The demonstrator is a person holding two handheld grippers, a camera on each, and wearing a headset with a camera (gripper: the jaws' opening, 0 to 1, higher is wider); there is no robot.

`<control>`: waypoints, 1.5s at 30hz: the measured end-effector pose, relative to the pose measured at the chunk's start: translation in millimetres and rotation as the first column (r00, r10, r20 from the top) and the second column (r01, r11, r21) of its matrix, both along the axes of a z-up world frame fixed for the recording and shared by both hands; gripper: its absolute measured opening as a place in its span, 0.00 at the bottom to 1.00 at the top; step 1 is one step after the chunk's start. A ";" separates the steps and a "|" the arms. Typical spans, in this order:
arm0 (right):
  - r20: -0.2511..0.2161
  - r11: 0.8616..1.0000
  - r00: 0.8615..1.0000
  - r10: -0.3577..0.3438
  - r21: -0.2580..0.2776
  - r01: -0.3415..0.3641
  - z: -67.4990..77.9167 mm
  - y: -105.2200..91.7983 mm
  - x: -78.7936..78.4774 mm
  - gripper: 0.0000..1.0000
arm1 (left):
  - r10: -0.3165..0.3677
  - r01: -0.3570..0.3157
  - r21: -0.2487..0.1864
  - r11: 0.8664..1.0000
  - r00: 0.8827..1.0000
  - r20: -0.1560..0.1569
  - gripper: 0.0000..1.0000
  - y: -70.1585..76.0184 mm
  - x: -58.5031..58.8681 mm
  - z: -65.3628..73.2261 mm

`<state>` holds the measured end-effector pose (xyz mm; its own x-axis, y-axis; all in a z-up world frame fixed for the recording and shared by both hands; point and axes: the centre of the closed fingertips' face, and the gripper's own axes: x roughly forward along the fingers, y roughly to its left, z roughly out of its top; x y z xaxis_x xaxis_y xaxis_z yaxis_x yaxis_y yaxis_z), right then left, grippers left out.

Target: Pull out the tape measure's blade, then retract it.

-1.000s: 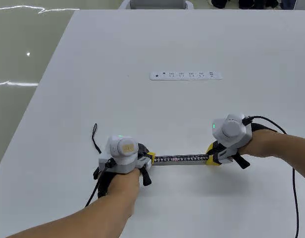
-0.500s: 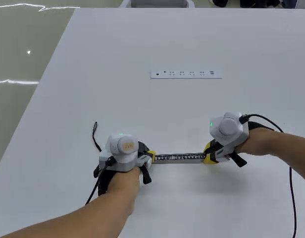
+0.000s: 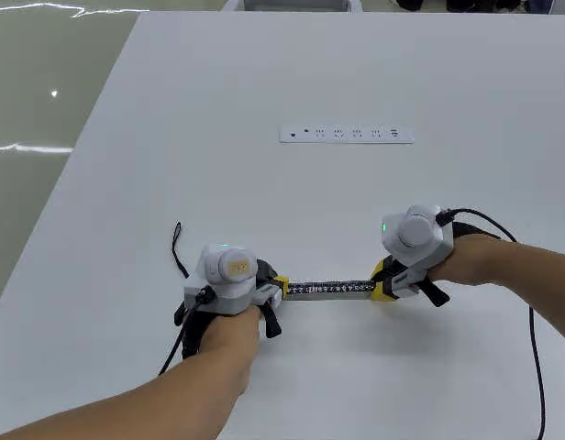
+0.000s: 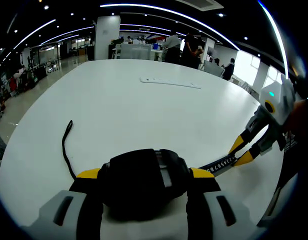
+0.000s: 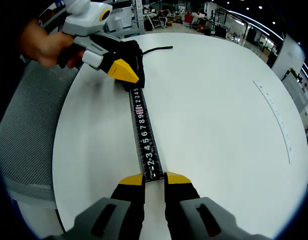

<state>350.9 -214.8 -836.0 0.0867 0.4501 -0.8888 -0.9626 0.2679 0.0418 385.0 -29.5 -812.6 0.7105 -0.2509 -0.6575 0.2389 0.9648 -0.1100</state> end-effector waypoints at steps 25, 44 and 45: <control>-0.003 1.000 1.000 -0.003 0.003 0.003 -0.7 14.5 3.4 0.13 | -0.001 0.001 -0.004 1.000 1.000 0.001 0.65 -0.2 0.1 0.3; -0.003 1.000 1.000 -0.009 0.006 0.009 -0.9 25.2 5.6 0.13 | -0.003 0.003 -0.006 1.000 1.000 -0.003 0.65 0.4 0.3 -0.1; -0.003 1.000 1.000 -0.010 0.007 0.010 -0.9 25.8 5.6 0.13 | -0.003 0.003 -0.006 1.000 1.000 -0.003 0.65 0.4 0.3 -0.1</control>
<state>356.5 -189.0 -836.9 0.0880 0.4552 -0.8860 -0.9598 0.2768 0.0468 385.3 -29.1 -812.7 0.7077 -0.2566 -0.6582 0.2412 0.9635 -0.1163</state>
